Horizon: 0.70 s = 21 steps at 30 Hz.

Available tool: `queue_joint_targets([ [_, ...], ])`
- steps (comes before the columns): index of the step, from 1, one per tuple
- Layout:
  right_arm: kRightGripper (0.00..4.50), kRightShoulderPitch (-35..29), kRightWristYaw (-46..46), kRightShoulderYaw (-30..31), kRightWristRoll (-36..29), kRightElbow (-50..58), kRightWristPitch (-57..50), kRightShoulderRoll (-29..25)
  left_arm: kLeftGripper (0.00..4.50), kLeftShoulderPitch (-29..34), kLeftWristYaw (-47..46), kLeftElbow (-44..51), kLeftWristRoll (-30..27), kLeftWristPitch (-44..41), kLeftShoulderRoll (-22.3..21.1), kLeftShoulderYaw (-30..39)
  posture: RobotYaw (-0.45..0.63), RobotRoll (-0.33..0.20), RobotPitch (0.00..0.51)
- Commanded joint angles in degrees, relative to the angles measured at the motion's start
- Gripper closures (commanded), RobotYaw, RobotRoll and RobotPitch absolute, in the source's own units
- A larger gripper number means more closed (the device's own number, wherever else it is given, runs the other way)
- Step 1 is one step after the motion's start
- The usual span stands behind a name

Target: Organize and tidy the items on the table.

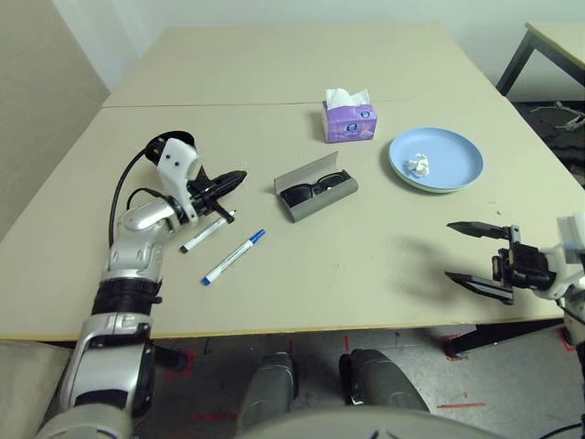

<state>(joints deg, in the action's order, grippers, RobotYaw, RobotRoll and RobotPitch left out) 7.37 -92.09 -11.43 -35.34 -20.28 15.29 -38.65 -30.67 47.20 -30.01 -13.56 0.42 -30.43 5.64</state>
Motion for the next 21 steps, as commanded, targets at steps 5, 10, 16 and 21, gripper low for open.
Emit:
queue_joint_targets([
  [5,0.0,-1.5,-0.3,-0.3,0.4,2.3,0.2,0.0,4.46,-3.5,-0.2,-6.3,2.1,3.5,3.8,-1.8,-0.14,0.0,0.095],
  [10,0.0,-1.5,0.7,-0.3,0.8,3.3,-0.1,0.2,4.46,-3.9,1.9,-7.4,2.8,5.0,6.1,-3.6,-0.14,0.0,0.097],
  [16,0.0,-1.8,1.6,-0.3,1.0,4.0,0.0,0.4,4.46,-2.5,4.6,-2.8,3.1,3.8,6.7,-6.2,-0.15,0.0,0.099],
  [21,0.0,-2.1,2.5,-0.1,1.4,4.5,-0.1,0.4,4.46,0.7,7.6,2.7,2.5,1.9,5.2,-7.5,-0.14,0.0,0.1],
])
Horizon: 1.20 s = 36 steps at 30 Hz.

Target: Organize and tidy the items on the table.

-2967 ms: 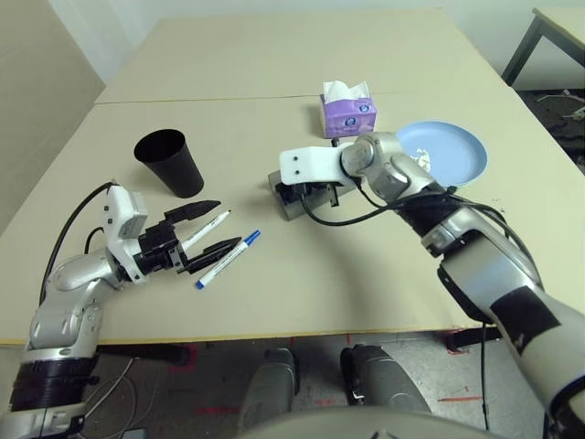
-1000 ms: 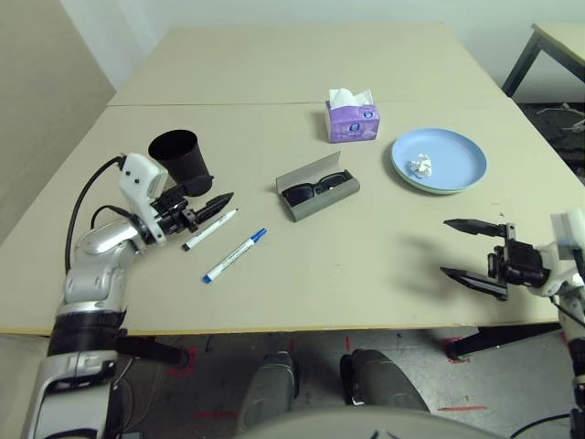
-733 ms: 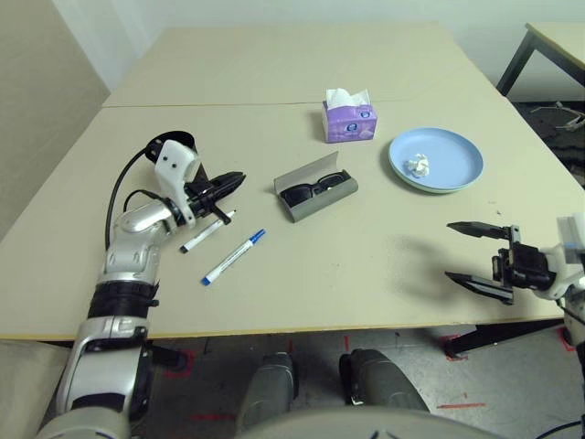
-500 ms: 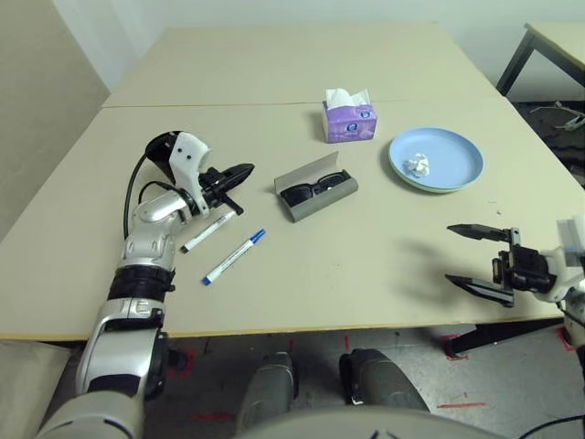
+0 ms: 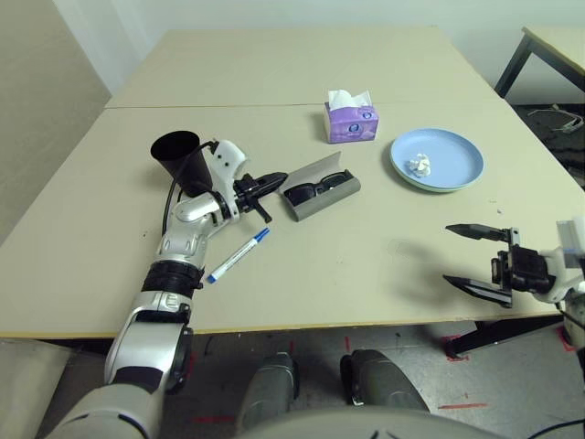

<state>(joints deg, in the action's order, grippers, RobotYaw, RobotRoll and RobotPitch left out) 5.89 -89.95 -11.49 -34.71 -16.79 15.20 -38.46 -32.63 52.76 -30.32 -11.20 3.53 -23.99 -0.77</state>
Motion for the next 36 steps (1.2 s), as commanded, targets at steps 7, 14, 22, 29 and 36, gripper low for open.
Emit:
queue_joint_targets([
  [7,0.0,-0.4,1.5,0.4,1.4,1.4,-0.2,0.9,4.46,1.3,-0.5,-1.2,-2.7,-1.8,-1.9,4.2,-0.14,0.0,0.099],
  [14,0.0,-0.7,2.1,0.3,1.9,1.7,-0.2,1.0,4.46,-2.6,-3.2,-11.4,-0.6,2.6,-1.8,5.6,-0.15,0.0,0.098],
  [22,0.0,-1.3,3.3,-0.2,1.8,3.4,-0.7,0.8,4.46,-7.8,-6.9,-21.2,3.0,6.2,1.6,3.9,-0.17,0.0,0.098],
  [29,0.0,-2.3,4.3,-0.5,1.9,4.6,-1.0,0.6,4.46,-8.5,-5.4,-21.7,4.3,8.2,3.0,2.5,-0.17,0.0,0.098],
  [36,0.0,-1.7,5.0,-0.3,2.0,4.5,-1.0,0.6,4.46,-3.6,1.8,-13.8,4.1,7.4,1.4,-0.6,-0.17,0.0,0.099],
])
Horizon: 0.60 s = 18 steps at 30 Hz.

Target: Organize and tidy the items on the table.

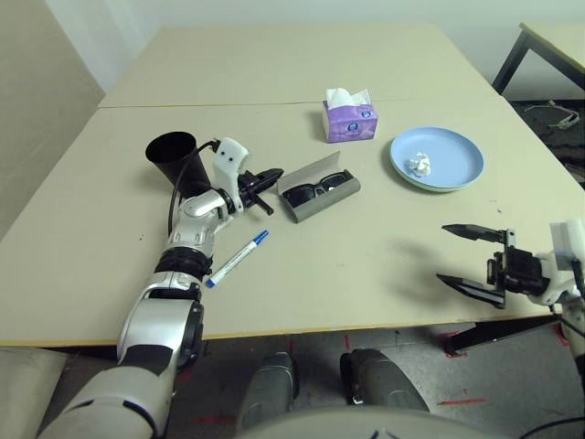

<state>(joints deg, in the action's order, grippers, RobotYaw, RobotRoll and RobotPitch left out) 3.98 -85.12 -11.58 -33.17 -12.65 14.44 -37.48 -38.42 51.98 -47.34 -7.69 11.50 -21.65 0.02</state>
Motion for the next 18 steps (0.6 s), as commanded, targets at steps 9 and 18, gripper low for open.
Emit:
queue_joint_targets([
  [9,0.0,1.0,0.6,0.1,0.3,0.1,-0.9,-0.1,4.46,6.5,6.2,12.8,0.3,-4.1,-2.9,-3.3,-0.16,0.0,0.1],
  [18,0.0,0.7,3.1,-0.6,-0.1,0.1,-4.5,-0.1,4.46,7.8,8.8,17.6,0.2,-6.4,-4.5,-4.9,-0.16,0.0,0.1],
])
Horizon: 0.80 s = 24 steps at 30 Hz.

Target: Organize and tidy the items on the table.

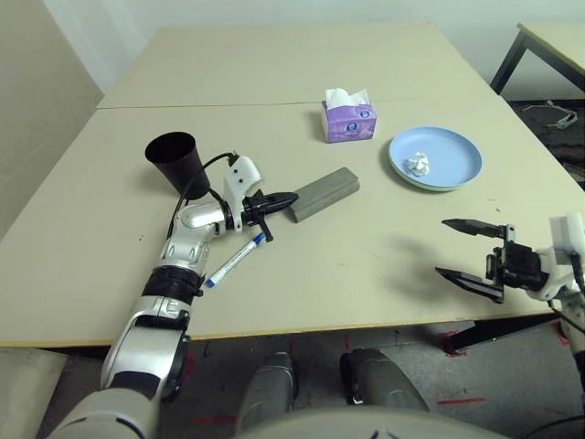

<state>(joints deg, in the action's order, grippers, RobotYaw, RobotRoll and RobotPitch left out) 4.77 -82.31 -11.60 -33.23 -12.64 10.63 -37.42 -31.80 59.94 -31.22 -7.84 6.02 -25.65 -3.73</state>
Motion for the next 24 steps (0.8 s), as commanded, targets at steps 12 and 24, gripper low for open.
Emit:
queue_joint_targets([
  [12,0.0,-0.5,5.9,-1.3,0.8,1.2,-4.5,0.1,4.46,2.0,0.8,3.0,0.3,-1.5,-0.9,-1.5,-0.16,0.0,0.098],
  [24,0.0,-1.1,7.0,-1.2,1.3,1.6,-4.7,-0.3,4.46,3.0,3.0,3.9,1.6,0.0,-2.5,-3.7,-0.16,0.0,0.094],
])
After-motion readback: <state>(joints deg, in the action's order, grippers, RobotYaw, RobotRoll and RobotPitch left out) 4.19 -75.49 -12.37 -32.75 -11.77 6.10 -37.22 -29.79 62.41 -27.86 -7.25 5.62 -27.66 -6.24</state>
